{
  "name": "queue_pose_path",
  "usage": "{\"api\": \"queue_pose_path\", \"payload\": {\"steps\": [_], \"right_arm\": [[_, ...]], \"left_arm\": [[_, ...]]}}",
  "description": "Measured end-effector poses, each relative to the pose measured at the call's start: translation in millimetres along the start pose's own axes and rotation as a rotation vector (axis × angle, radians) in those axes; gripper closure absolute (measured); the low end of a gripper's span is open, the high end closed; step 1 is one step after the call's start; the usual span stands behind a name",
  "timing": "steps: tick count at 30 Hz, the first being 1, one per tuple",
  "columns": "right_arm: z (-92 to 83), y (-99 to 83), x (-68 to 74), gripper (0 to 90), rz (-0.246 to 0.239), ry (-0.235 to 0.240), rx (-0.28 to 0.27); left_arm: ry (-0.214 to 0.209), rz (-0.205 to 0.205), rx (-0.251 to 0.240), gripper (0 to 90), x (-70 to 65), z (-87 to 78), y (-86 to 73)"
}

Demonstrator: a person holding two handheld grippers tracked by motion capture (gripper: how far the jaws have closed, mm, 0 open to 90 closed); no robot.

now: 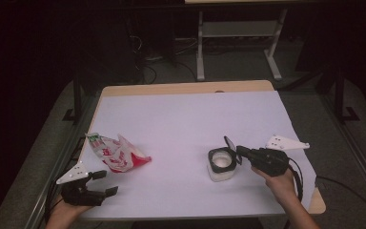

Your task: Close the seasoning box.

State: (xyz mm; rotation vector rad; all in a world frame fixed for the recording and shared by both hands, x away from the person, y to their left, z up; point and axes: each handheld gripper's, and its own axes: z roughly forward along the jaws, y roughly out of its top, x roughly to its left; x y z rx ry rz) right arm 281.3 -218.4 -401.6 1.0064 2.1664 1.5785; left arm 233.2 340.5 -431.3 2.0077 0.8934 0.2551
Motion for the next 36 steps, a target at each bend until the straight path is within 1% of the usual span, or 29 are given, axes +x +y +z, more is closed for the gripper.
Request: {"api": "queue_pose_path", "payload": {"steps": [3,5,7,11,14,15,17,20,24,25,26,27,28,29,30,31,36], "right_arm": [[2.1,-0.4,2.0,89.8,-0.011,0.003,0.015],[2.6,-0.1,2.9,89.8,-0.019,0.007,0.012],[1.3,0.8,3.2,89.8,-0.020,0.005,0.003],[-1.3,1.7,2.6,89.7,-0.016,0.000,-0.001],[-3.5,2.0,0.7,89.8,-0.017,-0.022,-0.006],[-5.2,1.9,-0.8,89.8,-0.007,-0.024,-0.012],[-8.1,1.8,-2.8,89.7,-0.002,-0.037,-0.022],[-13.1,1.6,-6.6,87.3,0.012,-0.053,-0.031],[-21.3,-0.7,-14.1,84.0,0.024,-0.090,-0.041],[-22.8,-1.2,-15.3,82.6,0.024,-0.099,-0.039],[-24.7,-2.2,-17.5,80.8,0.024,-0.114,-0.038],[-26.3,-3.2,-18.9,78.4,0.032,-0.126,-0.037],[-26.3,-3.2,-18.9,78.4,0.032,-0.126,-0.037],[-27.4,-4.0,-20.3,75.7,0.033,-0.136,-0.034],[-29.8,-6.1,-23.6,70.7,0.034,-0.169,-0.027],[-30.8,-7.2,-25.3,67.9,0.035,-0.177,-0.027],[-33.5,-12.9,-33.2,50.4,0.043,-0.225,-0.004]], "left_arm": [[-0.001,-0.001,-0.002,18.1,0.1,-0.1,0.1],[-0.001,0.003,-0.001,18.1,0.7,0.0,0.1],[-0.001,-0.001,-0.002,18.1,0.7,0.2,-0.2],[-0.003,0.002,-0.003,18.1,1.0,-0.1,0.2],[-0.004,-0.004,-0.012,18.1,0.7,-0.2,1.2],[-0.004,-0.008,-0.016,18.1,0.7,-0.2,1.5],[-0.002,-0.003,-0.013,18.1,1.4,-0.6,2.2],[0.000,-0.003,-0.014,18.1,2.1,0.1,3.4],[-0.003,0.002,-0.019,18.1,2.2,1.1,5.5],[-0.005,-0.002,-0.021,18.1,2.0,1.7,6.2],[-0.006,0.008,-0.015,18.1,2.4,1.7,6.6],[-0.008,0.006,-0.016,18.1,2.0,2.1,6.7],[-0.008,0.006,-0.016,18.1,2.0,2.1,6.7],[-0.010,0.007,-0.015,18.1,1.7,2.4,6.4],[-0.011,0.014,-0.015,18.1,1.6,2.3,5.7],[-0.012,0.008,-0.017,18.1,1.1,2.1,5.5],[-0.012,0.003,-0.019,18.1,0.5,1.5,4.9]]}}
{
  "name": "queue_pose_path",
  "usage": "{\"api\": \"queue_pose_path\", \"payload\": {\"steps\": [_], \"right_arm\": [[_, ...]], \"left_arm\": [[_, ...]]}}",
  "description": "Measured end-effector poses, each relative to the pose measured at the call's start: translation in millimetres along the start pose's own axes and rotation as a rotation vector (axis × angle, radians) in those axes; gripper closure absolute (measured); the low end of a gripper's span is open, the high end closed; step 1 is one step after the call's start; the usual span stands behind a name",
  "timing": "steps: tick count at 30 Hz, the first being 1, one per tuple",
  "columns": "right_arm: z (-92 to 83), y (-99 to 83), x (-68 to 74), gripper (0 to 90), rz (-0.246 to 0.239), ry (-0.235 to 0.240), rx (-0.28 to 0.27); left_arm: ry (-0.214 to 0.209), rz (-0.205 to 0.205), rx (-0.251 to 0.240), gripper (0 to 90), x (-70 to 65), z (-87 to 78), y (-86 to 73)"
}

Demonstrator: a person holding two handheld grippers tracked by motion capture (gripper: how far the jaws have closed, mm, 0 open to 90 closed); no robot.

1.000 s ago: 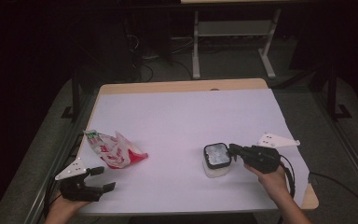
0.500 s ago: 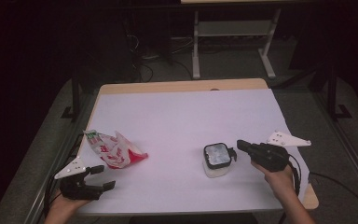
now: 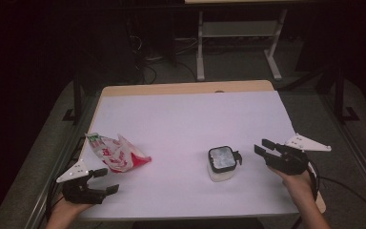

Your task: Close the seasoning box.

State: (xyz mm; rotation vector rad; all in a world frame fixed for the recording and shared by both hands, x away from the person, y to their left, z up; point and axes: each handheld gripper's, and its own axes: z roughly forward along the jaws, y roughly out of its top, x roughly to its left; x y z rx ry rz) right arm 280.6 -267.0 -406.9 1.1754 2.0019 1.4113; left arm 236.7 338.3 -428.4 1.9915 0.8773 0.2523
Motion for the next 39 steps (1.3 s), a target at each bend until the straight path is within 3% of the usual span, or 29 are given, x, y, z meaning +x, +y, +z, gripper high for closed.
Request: {"api": "queue_pose_path", "payload": {"steps": [7,11,21,39], "right_arm": [[5.1,-10.6,-10.4,32.6,0.011,-0.045,0.034],[13.2,-21.7,-16.4,17.7,0.000,-0.080,0.065],[23.6,-38.5,-26.3,16.1,0.030,-0.091,0.097],[24.4,-38.2,-27.9,16.1,0.038,-0.077,0.098]], "left_arm": [[0.007,0.002,-0.003,18.0,-0.8,-1.3,-0.1],[0.008,-0.002,0.002,18.0,0.1,-1.2,-1.7],[0.010,0.008,0.006,18.0,1.3,-0.1,-2.9],[0.012,0.003,-0.001,18.0,0.6,-1.4,-3.5]]}}
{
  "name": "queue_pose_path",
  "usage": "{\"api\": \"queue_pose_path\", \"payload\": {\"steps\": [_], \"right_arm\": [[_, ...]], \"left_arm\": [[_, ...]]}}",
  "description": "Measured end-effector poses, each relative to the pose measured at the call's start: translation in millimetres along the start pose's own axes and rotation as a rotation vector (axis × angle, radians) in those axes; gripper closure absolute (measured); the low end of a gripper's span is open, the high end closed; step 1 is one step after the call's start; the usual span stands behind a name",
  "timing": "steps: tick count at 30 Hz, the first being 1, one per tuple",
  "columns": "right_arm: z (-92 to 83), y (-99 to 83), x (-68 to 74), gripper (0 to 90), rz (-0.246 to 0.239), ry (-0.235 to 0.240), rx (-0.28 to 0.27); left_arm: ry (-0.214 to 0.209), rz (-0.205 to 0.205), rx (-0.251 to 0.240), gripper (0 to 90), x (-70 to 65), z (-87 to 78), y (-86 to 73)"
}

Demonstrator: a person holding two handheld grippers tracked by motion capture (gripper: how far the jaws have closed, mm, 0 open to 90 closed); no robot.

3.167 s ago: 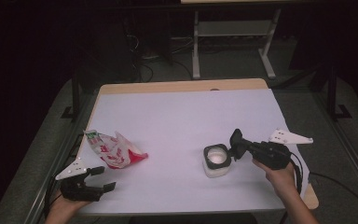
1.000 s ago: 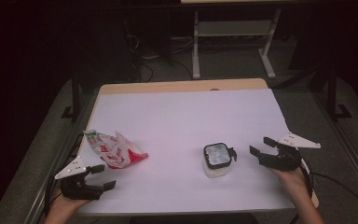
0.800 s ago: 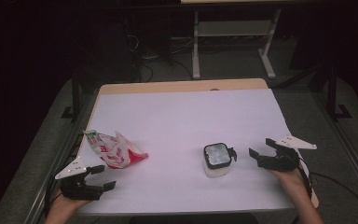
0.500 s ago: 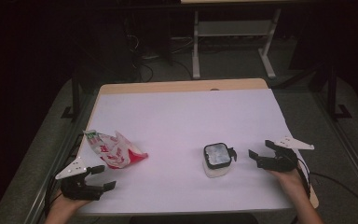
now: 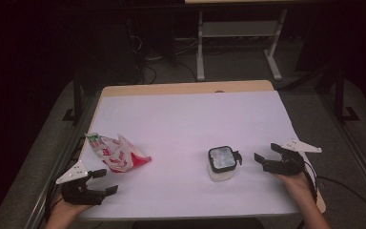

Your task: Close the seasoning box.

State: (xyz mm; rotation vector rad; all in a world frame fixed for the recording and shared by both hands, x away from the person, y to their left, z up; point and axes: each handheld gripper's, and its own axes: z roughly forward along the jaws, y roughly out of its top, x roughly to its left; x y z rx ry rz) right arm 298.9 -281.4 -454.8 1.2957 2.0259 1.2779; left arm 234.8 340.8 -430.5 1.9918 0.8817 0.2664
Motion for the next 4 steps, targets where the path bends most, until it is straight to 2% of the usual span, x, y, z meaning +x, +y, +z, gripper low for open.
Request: {"api": "queue_pose_path", "payload": {"steps": [4], "right_arm": [[-0.1,0.0,-0.2,16.1,0.000,0.001,0.000]], "left_arm": [[0.001,0.006,-0.001,18.0,-0.1,-0.5,0.9]]}}
